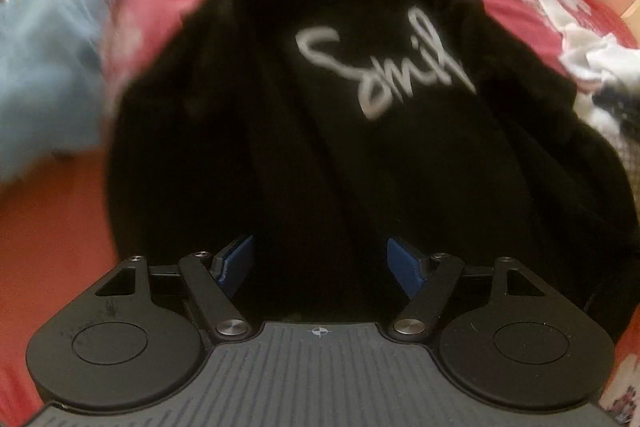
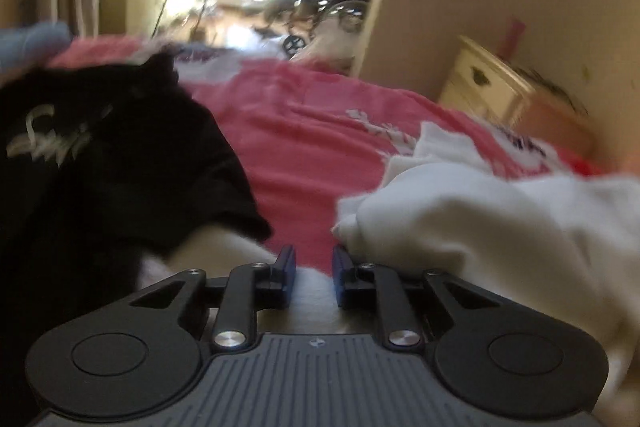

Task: Fold clothes

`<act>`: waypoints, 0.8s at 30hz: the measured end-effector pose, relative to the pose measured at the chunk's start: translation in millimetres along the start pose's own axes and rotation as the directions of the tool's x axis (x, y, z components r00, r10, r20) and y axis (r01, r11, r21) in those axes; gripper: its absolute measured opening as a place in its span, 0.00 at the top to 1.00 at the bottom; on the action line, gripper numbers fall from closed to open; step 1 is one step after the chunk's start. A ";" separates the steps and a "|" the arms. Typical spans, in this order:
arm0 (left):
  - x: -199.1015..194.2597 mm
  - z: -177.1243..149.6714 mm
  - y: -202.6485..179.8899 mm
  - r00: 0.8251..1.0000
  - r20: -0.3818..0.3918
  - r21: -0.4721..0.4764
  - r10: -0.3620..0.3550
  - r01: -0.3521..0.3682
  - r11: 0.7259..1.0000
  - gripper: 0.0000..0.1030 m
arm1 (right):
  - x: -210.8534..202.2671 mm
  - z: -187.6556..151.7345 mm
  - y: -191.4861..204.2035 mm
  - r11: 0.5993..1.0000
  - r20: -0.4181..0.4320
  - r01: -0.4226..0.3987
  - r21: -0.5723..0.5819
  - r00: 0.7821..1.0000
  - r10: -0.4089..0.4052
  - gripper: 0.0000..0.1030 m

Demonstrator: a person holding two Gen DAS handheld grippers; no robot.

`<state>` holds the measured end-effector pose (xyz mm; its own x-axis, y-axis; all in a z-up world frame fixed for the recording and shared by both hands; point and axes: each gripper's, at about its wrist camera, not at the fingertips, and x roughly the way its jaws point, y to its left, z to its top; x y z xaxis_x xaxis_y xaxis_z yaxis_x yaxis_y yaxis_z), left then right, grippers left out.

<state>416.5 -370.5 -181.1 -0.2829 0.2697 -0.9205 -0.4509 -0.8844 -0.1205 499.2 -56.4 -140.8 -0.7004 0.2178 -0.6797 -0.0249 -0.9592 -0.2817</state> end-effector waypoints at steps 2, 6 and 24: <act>-4.2 -1.6 2.4 0.999 0.025 0.014 0.020 -0.021 1.000 0.29 | 7.8 -4.9 -1.6 0.990 -0.006 0.094 -0.103 0.995 -0.095 1.00; -9.9 -2.4 12.4 0.997 0.069 -0.024 0.042 -0.040 0.999 0.29 | -20.9 19.1 3.4 0.999 0.103 0.048 -0.002 0.994 -0.047 0.99; -3.9 -4.7 12.4 0.989 0.086 -0.037 0.119 -0.116 0.993 0.29 | 71.7 -15.6 -122.3 0.959 0.200 0.275 0.068 0.938 -0.283 1.00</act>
<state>416.0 -384.2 -180.7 -0.4062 0.1947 -0.8928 -0.3833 -0.9232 -0.0270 463.2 79.3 -165.6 -0.7925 0.4400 -0.4223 -0.2650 -0.8721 -0.4113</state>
